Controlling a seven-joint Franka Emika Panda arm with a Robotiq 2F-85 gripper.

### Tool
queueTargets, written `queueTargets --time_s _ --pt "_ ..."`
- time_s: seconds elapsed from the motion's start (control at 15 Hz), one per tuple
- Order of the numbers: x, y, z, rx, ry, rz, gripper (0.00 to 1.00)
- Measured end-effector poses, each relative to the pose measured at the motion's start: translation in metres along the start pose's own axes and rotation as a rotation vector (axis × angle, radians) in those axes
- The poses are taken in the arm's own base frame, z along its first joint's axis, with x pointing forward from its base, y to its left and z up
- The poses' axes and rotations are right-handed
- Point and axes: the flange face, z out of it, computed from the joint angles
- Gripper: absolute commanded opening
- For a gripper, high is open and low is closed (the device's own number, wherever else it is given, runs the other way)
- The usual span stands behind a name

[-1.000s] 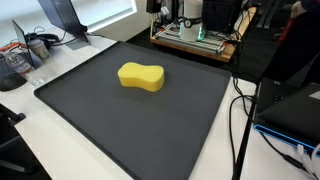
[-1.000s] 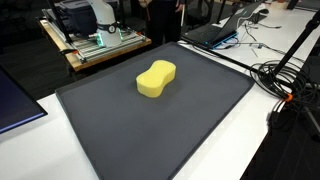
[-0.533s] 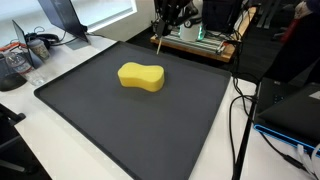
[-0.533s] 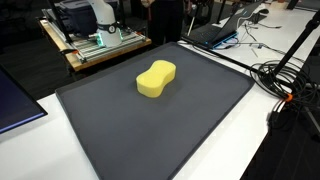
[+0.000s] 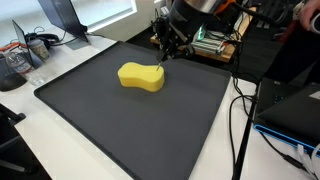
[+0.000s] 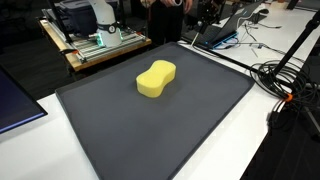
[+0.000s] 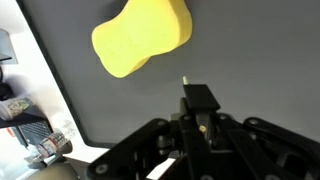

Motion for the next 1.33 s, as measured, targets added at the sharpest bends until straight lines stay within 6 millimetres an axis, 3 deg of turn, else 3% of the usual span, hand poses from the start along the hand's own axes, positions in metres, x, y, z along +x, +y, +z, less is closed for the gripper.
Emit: queueTargets --time_s 0.2,0.4,0.93,1.07,1.13,1.33 --pt "0.023 0.003 0.017 -0.010 -0.026 0.006 0.03" --pt "0.052 0.025 0.025 0.024 -0.058 -0.015 0.03" --pt "0.128 0.134 0.040 0.212 -0.149 -0.063 0.03" --pt "0.139 0.159 0.046 0.218 -0.162 -0.066 0.03" --pt "0.144 0.172 0.050 0.209 -0.172 -0.058 0.12" --pt "0.154 0.196 0.060 0.185 -0.193 -0.025 0.12"
